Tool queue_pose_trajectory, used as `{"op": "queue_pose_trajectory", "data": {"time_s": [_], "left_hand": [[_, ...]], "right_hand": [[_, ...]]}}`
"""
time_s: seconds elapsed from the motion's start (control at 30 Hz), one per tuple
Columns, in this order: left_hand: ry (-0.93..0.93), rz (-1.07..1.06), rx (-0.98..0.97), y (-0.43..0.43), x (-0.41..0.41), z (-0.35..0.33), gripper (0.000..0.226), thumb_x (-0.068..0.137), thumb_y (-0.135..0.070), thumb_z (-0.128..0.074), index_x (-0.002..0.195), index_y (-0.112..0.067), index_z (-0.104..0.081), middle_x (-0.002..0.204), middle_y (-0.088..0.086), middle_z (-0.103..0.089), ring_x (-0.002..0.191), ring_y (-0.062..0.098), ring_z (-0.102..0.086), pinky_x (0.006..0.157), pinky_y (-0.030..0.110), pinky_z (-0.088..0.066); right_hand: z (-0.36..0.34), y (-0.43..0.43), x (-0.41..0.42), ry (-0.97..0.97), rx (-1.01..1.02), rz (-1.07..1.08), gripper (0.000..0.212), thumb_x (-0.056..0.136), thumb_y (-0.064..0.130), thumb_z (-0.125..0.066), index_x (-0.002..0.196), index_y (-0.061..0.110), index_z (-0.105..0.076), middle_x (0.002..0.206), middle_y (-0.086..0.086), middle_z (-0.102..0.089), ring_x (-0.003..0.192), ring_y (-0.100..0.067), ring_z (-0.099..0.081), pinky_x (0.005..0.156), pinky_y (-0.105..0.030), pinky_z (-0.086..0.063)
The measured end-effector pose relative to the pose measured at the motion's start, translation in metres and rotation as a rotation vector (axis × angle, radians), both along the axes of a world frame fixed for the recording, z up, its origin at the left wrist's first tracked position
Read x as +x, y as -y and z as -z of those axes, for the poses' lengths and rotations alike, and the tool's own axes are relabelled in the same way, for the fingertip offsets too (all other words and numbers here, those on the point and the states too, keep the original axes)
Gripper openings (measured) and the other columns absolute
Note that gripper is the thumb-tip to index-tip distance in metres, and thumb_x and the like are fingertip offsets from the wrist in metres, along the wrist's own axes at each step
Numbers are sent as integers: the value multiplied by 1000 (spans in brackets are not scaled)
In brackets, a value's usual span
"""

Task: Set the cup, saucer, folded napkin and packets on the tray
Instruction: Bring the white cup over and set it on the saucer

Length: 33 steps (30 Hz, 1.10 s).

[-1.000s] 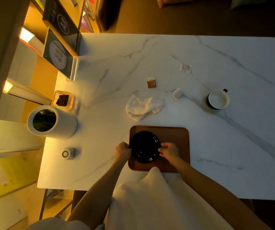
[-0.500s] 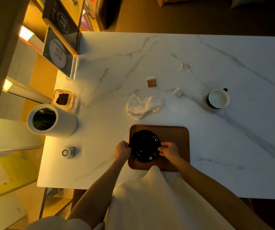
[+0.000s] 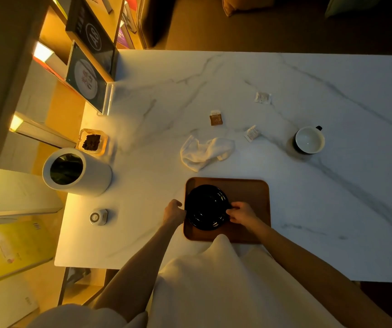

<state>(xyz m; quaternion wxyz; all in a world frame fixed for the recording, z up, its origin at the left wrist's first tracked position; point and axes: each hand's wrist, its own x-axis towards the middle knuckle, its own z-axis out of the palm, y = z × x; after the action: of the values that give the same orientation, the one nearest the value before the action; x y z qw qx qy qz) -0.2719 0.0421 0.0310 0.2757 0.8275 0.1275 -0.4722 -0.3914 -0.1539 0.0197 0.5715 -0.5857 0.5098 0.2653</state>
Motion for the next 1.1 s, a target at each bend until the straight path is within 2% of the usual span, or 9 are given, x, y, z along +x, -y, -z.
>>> {"op": "queue_pose_trajectory", "data": {"time_s": [0.17, 0.33, 0.5, 0.63, 0.77, 0.9, 1.0, 1.1], "left_hand": [[118, 118, 39, -7, 1, -7, 33, 90, -6, -53, 123, -7, -56, 122, 17, -62, 110, 33, -61, 97, 47, -53], [291, 304, 46, 6, 12, -24, 31, 92, -16, -46, 120, -15, -59, 122, 10, -64, 107, 30, -62, 91, 40, -53], [469, 453, -29, 54, 36, -54, 28, 93, -24, -43, 112, -16, -62, 113, 13, -68, 104, 35, -63, 86, 39, -50], [594, 526, -121, 108, 48, -79, 25, 95, -21, -44, 107, -10, -64, 112, 16, -68, 103, 36, -64, 85, 40, -49], [682, 604, -193, 162, 43, -98, 27, 97, -25, -43, 109, -12, -64, 117, 12, -67, 107, 33, -61, 89, 41, -48], [702, 660, -196, 208, 29, -105, 25, 96, -25, -44, 106, -14, -65, 111, 10, -68, 99, 32, -63, 79, 37, -47], [710, 695, -150, 237, 15, -103, 26, 96, -29, -46, 104, -12, -64, 109, 11, -68, 99, 32, -63, 77, 37, -45], [683, 737, -128, 264, 6, -95, 29, 96, -36, -48, 103, -13, -64, 113, 11, -67, 105, 31, -61, 82, 39, -45]], "right_hand": [[-12, 10, -9, 84, -64, -27, 40, 94, 11, -57, 133, 4, -50, 118, -18, -63, 103, -29, -64, 91, -39, -52], [-37, 35, -19, 185, -196, 11, 32, 93, 15, -57, 124, 7, -59, 111, -18, -67, 90, -21, -63, 82, -38, -53], [-70, 80, -29, 268, -340, 159, 26, 91, 14, -59, 114, 6, -66, 104, -23, -69, 86, -27, -64, 75, -38, -52], [-96, 119, -41, 355, -374, 318, 26, 90, 12, -59, 113, 4, -65, 100, -15, -67, 85, -24, -62, 66, -30, -47], [-110, 155, -56, 374, -423, 400, 25, 89, 18, -61, 111, 9, -66, 106, -15, -69, 88, -22, -64, 74, -35, -48], [-114, 187, -73, 355, -554, 304, 23, 89, 26, -61, 104, 10, -68, 108, -17, -70, 97, -29, -67, 81, -40, -52], [-116, 211, -81, 282, -757, 79, 34, 89, 36, -60, 115, 16, -66, 117, -8, -69, 110, -26, -62, 92, -36, -47], [-116, 239, -84, 257, -776, -6, 42, 87, 47, -59, 121, 23, -61, 124, -1, -66, 114, -21, -61, 91, -33, -45]]}}
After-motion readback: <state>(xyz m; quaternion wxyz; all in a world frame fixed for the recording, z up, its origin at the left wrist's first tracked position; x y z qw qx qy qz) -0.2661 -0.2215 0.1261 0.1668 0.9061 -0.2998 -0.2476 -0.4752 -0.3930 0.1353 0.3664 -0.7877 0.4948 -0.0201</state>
